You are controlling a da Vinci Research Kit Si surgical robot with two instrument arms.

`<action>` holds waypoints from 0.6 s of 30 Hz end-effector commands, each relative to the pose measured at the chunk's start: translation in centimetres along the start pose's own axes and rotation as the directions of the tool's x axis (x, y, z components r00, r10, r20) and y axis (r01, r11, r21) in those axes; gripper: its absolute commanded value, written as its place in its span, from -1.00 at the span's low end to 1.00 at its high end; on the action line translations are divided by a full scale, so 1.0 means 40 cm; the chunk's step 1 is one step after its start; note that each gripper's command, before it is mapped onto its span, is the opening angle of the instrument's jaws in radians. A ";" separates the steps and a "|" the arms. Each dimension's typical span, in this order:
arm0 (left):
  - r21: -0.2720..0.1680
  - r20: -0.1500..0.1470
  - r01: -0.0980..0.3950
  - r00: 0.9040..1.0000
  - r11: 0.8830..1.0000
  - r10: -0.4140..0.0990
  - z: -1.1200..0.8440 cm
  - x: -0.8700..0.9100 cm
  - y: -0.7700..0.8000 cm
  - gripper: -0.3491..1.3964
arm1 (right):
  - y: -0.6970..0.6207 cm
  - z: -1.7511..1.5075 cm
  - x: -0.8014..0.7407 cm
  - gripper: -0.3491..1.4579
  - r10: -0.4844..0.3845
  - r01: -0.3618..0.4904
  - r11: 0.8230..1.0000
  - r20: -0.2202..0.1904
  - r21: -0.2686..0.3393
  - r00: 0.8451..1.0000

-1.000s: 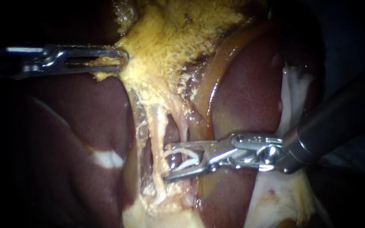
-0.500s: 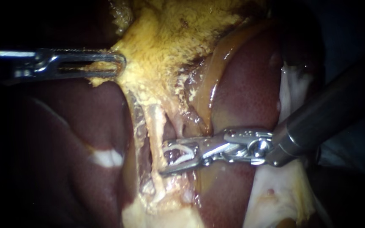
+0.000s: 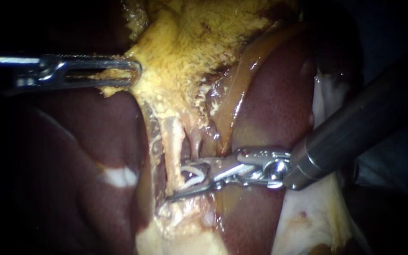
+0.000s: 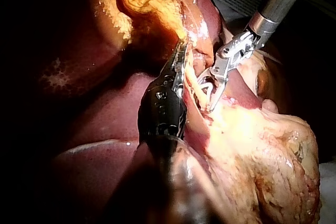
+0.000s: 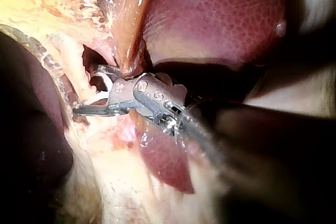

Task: Clipping first clip left tube

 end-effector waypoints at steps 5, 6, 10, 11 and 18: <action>-0.001 0.000 0.000 1.000 1.000 0.000 0.0002 0.0001 0.0000 -1.00 | 0.0001 0.0008 0.0004 -0.06 -0.001 0.001 1.000 -0.019 0.006 1.000; -0.001 0.000 0.000 1.000 1.000 0.000 0.0002 0.0001 0.0000 -1.00 | 0.0002 0.0010 0.0005 -0.07 -0.001 0.001 1.000 -0.025 0.008 1.000; -0.001 0.000 0.000 1.000 1.000 0.000 0.0002 0.0001 -0.0001 -1.00 | 0.0003 0.0018 0.0009 -0.10 -0.003 0.004 1.000 -0.038 0.018 0.999; -0.001 0.000 0.000 1.000 1.000 0.000 0.0002 0.0001 -0.0001 -1.00 | 0.0003 0.0018 0.0008 -0.12 -0.004 0.005 1.000 -0.037 0.022 0.999; 0.001 -0.001 0.000 1.000 1.000 0.000 0.0002 0.0001 -0.0001 -1.00 | 0.0004 0.0020 0.0009 -0.22 -0.005 0.006 1.000 -0.036 0.023 0.999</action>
